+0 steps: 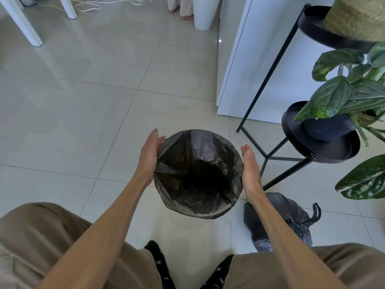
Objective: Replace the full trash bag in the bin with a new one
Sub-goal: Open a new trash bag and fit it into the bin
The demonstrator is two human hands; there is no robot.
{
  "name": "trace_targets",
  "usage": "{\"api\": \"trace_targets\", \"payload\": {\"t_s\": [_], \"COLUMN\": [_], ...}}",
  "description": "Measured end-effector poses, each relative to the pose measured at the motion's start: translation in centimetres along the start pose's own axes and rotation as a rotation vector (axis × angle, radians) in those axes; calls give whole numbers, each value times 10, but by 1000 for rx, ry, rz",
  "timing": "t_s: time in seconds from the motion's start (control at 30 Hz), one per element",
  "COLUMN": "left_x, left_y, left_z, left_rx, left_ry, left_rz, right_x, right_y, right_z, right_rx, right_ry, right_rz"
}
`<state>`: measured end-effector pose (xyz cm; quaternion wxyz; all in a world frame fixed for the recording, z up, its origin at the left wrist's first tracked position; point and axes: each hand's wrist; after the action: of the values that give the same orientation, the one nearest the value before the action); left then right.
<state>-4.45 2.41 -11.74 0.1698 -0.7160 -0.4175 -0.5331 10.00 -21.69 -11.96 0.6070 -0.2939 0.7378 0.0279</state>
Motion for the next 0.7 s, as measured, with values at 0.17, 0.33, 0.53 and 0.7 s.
{"api": "trace_targets", "payload": {"t_s": [0.17,0.33,0.53,0.7], "left_x": [-12,-26,-36,-46], "left_y": [-3,-7,-10,-6], "left_z": [8,9,6,11], "left_rx": [-136,-154,-81,-71], "left_ry": [-143,-272,-300,-343], "left_rz": [-14,-194,-341,-412], "right_x": [6,4,11,22], "right_y": [1,2,-2,1], "right_z": [9,3,-5,-1], "right_rx": [-28,-40,-61,-34], "right_ry": [23,102,179,227], "right_rz": [113,232,438,475]}}
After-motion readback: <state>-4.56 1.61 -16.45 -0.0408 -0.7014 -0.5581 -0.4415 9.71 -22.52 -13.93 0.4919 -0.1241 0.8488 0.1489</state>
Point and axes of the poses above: each hand's wrist, its own z-axis towards the middle knuckle, its own y-axis out of the palm, x = y × z, and after that the axes turned 4 degrees about -z, right-handed
